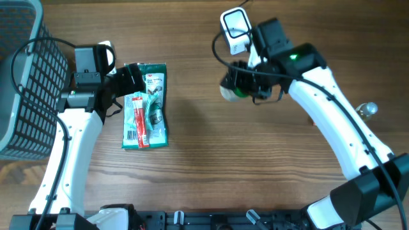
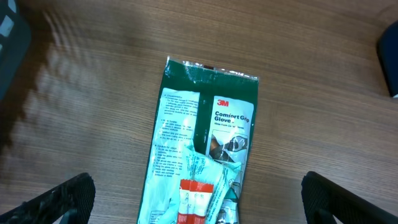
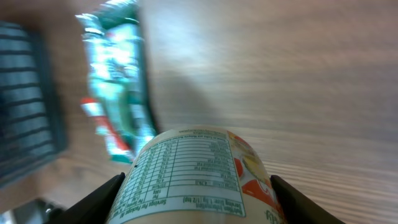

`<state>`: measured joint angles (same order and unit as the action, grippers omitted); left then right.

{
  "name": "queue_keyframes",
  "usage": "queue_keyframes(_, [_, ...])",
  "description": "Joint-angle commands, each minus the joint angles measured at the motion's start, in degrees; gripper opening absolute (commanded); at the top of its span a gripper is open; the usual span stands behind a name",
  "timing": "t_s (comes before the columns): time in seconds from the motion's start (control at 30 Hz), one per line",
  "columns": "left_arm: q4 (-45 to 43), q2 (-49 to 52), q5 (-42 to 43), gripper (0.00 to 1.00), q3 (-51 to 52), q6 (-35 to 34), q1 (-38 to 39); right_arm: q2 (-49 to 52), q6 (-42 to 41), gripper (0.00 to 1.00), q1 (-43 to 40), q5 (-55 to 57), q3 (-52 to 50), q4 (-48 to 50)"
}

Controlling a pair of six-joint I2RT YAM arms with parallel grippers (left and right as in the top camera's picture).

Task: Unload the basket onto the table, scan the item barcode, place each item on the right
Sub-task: 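Tilt the jar and raise it toward the scanner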

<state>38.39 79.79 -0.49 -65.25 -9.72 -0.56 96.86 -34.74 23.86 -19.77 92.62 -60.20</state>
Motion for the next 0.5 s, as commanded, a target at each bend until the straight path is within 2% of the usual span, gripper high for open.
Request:
queue_keyframes(0.0, [-0.2,-0.6,0.5,1.00,-0.6,0.3,-0.3,-0.8,1.0,0.20,0.0,-3.9,11.8,1.0])
queue_keyframes(0.13, [-0.2,-0.6,0.5,1.00,-0.6,0.3,-0.3,-0.8,1.6,0.19,0.0,-3.8,22.6,-1.5])
queue_keyframes(0.2, [-0.2,-0.6,0.5,1.00,-0.6,0.3,-0.3,-0.8,1.6,0.12,0.0,-2.9,24.4,-0.1])
queue_keyframes(0.33, [-0.2,-0.6,0.5,1.00,-0.6,0.3,-0.3,0.2,1.6,0.17,0.1,11.0,23.9,2.8])
queue_keyframes(0.37, [-0.2,-0.6,0.5,1.00,-0.6,0.3,-0.3,0.9,1.8,0.22,0.1,15.4,23.9,2.8])
queue_keyframes(0.47, [-0.2,-0.6,0.5,1.00,-0.6,0.3,-0.3,4.1,1.9,0.19,0.1,24.2,23.9,3.6])
